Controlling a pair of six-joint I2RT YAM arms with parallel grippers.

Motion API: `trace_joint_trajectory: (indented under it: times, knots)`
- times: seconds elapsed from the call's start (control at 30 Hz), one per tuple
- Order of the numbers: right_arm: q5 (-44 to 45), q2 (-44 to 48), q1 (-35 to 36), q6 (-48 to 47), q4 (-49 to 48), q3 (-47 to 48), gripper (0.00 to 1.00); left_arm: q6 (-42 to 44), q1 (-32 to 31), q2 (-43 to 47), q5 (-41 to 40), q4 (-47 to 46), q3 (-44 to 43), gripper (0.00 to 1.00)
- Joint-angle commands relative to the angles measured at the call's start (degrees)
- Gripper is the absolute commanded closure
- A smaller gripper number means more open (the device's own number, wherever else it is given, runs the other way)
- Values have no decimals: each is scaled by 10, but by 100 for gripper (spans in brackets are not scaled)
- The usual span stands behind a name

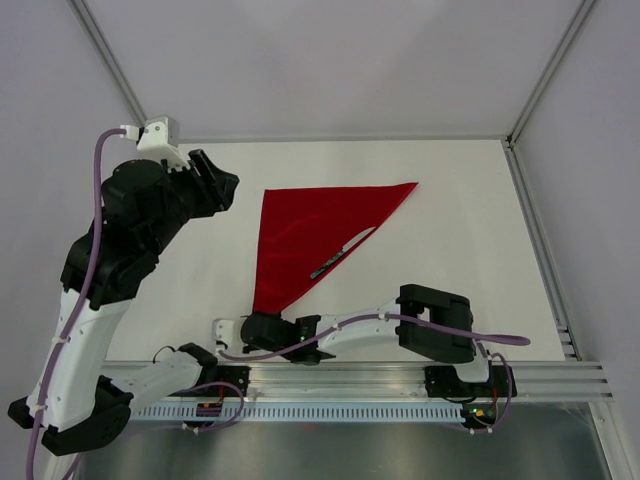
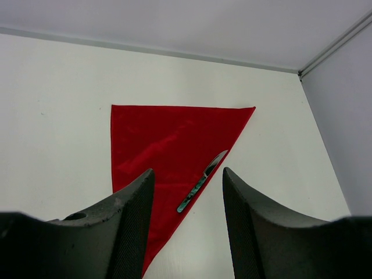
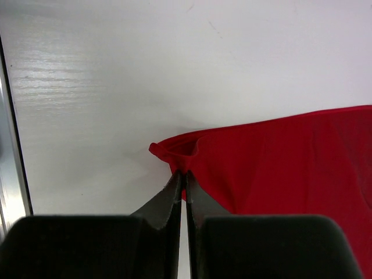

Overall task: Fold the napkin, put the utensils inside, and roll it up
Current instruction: Fold the napkin

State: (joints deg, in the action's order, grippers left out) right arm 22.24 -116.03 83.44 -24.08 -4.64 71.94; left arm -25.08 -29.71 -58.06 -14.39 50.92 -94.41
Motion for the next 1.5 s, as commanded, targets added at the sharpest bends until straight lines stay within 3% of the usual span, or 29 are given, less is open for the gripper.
trace_joint_trajectory:
  times: [0.0, 0.37, 0.87, 1.47]
  knots:
    - [-5, 55, -18, 24, 27, 18, 91, 8, -1, -10, 20, -6, -2, 45]
    - [-33, 96, -102, 82, 95, 15, 93, 9, -1, -46, 48, -31, -2, 46]
    - [-112, 111, -317, 149, 166, 24, 96, 10, -1, -107, 82, -64, 2, 46]
    - [-131, 102, -419, 162, 162, 11, 97, -2, -1, -161, 130, -131, 77, 46]
